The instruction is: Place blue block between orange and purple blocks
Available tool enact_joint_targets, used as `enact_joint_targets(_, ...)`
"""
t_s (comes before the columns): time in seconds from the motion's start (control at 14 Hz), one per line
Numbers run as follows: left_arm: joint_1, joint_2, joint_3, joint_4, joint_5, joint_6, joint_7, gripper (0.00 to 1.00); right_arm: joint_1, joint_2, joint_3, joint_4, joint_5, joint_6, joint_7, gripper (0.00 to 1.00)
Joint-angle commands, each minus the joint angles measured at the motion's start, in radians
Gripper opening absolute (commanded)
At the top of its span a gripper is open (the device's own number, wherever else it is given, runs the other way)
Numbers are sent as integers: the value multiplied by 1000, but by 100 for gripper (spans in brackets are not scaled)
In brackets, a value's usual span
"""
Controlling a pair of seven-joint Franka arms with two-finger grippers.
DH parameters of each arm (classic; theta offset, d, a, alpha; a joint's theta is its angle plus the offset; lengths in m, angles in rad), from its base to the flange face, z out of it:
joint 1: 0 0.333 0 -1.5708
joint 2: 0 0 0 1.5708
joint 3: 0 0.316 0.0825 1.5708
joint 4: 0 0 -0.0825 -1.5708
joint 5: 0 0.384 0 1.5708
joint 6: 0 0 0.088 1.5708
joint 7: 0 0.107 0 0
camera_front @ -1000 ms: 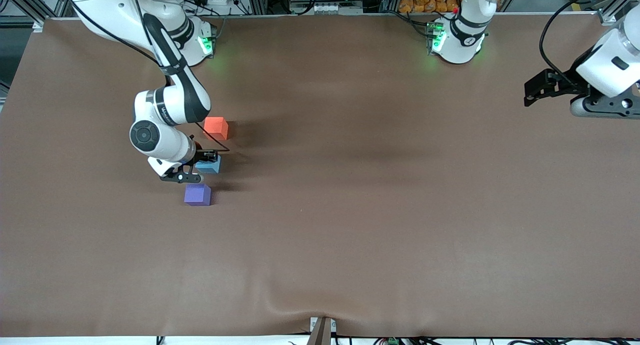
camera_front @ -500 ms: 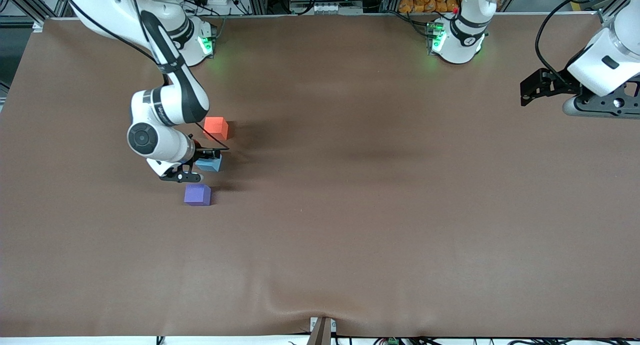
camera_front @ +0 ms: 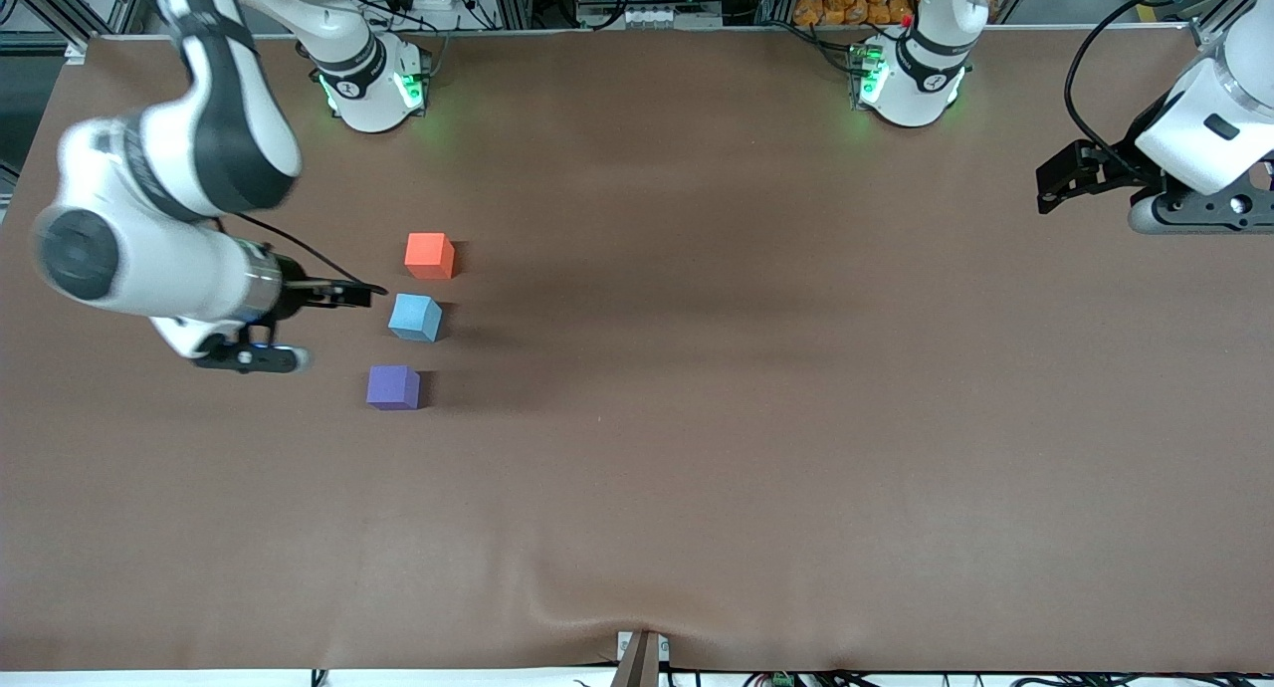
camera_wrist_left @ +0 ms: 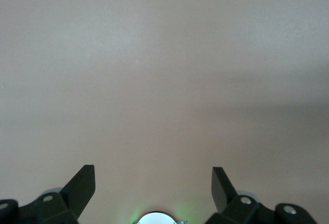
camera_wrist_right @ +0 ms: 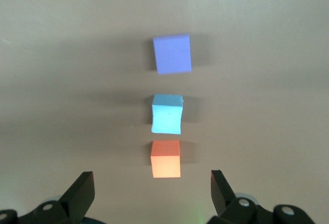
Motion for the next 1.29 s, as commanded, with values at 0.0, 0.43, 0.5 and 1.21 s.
enact_joint_targets(0.0,8,7,2,14,-12,0,-17,100,-19,33,20,185,-5,-53,-15,100)
enact_joint_targets(0.43,13,7,5,13,-10,0,-17,100,-174,21,164,388,32,-321,-12,100)
enact_joint_targets(0.5,13,8,5,13,-10,0,-17,100,-183,20,167,391,18,-338,-13,100)
enact_joint_targets(1.21,36,8,5,13,-35,0,86,100,-202,-233,157,151,-93,-228,-164,100)
